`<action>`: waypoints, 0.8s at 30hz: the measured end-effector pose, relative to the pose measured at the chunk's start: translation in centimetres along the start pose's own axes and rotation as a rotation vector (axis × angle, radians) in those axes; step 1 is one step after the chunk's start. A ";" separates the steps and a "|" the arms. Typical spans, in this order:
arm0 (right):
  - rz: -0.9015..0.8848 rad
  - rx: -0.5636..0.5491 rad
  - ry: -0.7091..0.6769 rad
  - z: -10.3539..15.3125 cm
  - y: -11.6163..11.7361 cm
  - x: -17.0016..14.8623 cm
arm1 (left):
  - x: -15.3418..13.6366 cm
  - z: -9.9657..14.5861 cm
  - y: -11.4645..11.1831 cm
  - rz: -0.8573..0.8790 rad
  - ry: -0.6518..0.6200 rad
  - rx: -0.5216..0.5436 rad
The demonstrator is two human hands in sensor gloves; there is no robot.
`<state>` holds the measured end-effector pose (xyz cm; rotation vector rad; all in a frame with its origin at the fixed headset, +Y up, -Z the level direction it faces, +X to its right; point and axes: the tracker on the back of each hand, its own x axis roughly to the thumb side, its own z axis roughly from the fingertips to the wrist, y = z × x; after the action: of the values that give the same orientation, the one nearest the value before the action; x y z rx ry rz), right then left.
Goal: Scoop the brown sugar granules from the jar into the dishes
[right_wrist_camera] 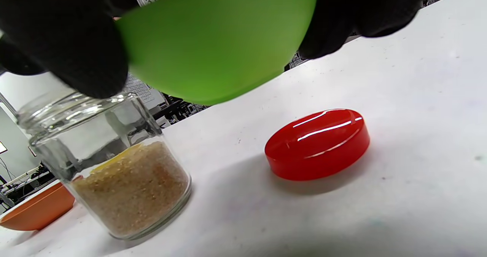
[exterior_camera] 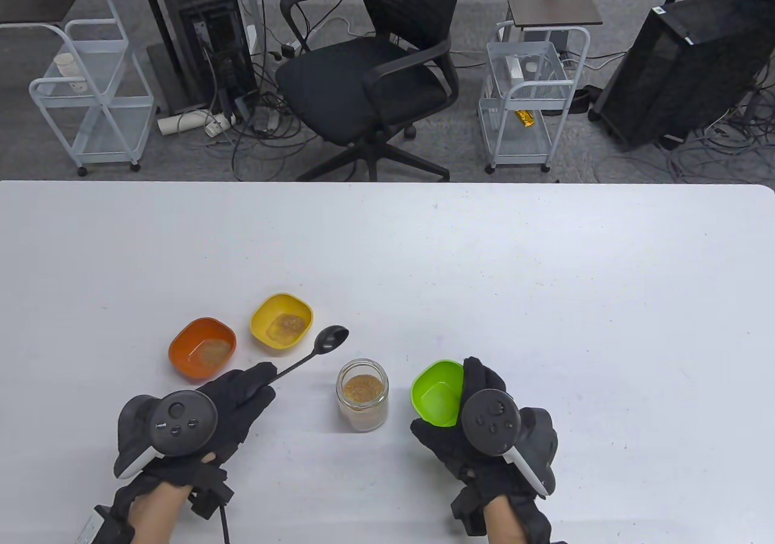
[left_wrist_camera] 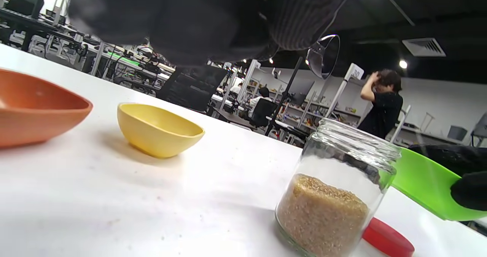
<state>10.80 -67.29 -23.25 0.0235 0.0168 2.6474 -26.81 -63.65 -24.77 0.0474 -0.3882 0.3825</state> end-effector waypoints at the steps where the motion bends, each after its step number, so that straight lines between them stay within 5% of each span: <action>1: 0.001 0.000 0.001 0.0 0.0 0.0 | 0.4 -0.2 0.5 -0.036 -0.013 -0.017; 11: 0.009 0.017 0.015 -0.1 0.1 -0.2 | 4.4 -2.4 3.8 -0.362 -0.100 -0.255; 24: 0.002 0.023 0.014 -0.1 0.1 -0.4 | 8.9 -5.9 2.9 -0.547 -0.101 -0.479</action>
<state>11.12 -67.53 -23.39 0.0121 0.0524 2.6494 -18.13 -57.07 -26.93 -0.2914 -0.5388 -0.2595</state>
